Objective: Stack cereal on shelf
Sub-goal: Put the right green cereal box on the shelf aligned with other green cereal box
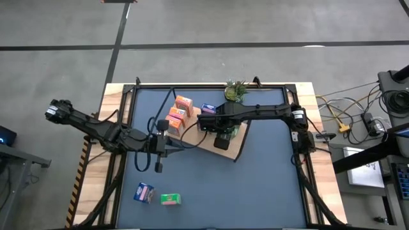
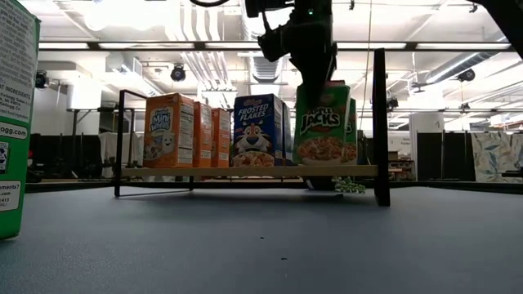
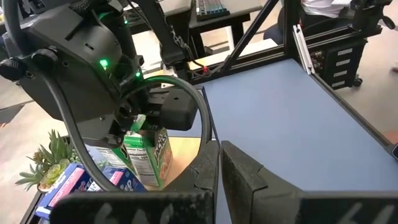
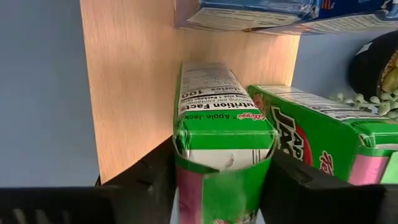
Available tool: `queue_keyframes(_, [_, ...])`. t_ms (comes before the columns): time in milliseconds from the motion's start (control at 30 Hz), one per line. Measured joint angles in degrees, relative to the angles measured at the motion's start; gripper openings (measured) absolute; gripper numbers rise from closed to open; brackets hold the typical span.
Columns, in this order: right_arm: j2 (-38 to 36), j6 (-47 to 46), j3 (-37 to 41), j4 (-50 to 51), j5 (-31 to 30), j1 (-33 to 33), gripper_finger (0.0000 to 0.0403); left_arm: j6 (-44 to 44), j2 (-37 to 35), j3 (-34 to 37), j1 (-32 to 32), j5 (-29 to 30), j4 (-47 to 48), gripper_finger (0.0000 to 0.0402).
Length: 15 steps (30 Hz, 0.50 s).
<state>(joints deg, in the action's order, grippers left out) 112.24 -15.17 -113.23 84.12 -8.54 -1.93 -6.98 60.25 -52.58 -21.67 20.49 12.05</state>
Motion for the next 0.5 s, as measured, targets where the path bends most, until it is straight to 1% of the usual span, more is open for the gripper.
queue_keyframes(133, [0.0, 0.2, 0.0, 0.0, 0.0, 0.0, 0.0192, 0.0, 0.0, 0.0, 0.0, 0.0, 0.0, 0.0001])
queue_keyframes(233, [0.0, 0.3, -0.8, 0.6, 0.0, 0.0, 0.0204, 0.0, 0.0, 0.0, 0.0, 0.0, 0.0, 0.0001])
queue_keyframes(500, [0.0, 1.0, -6.8, 3.7, 0.0, 0.0, 0.0202, 0.0, 0.0, 0.0, 0.0, 0.0, 0.0, 0.0001])
